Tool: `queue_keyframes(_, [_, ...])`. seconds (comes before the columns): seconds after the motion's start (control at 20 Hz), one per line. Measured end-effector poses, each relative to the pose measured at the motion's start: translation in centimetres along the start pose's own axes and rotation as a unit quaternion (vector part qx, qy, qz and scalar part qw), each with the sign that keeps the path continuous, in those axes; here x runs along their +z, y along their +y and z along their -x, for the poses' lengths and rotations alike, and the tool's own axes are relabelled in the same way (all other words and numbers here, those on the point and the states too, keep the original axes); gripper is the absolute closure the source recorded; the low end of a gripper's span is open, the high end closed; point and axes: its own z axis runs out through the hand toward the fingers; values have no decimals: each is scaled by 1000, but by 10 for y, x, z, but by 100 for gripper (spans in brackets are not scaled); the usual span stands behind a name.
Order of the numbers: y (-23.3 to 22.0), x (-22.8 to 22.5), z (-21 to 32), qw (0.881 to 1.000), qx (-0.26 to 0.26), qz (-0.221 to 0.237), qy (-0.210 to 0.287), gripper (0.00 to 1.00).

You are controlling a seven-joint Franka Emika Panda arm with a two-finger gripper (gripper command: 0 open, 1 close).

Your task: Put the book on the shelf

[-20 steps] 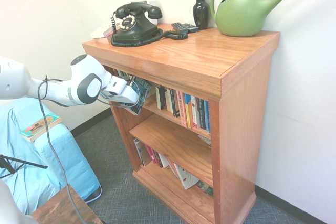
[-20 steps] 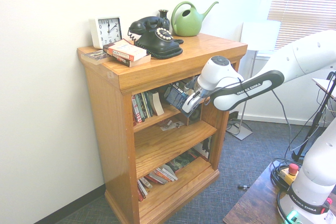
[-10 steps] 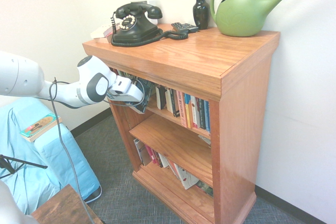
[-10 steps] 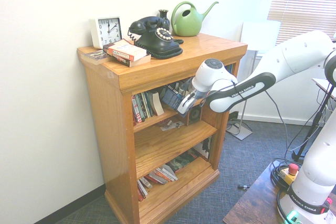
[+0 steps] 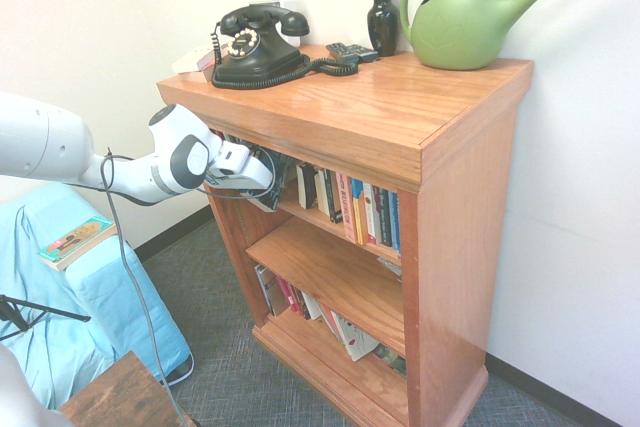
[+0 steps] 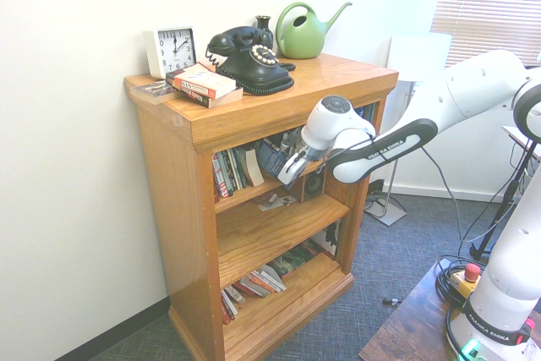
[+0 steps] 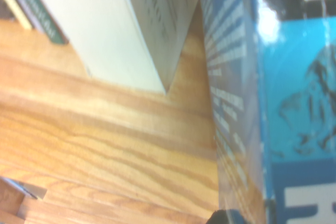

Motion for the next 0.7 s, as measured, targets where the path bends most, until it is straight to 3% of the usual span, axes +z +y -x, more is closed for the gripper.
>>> queue_keyframes(0.7, [-10, 6, 1, 1000, -1, 1, 4, 100])
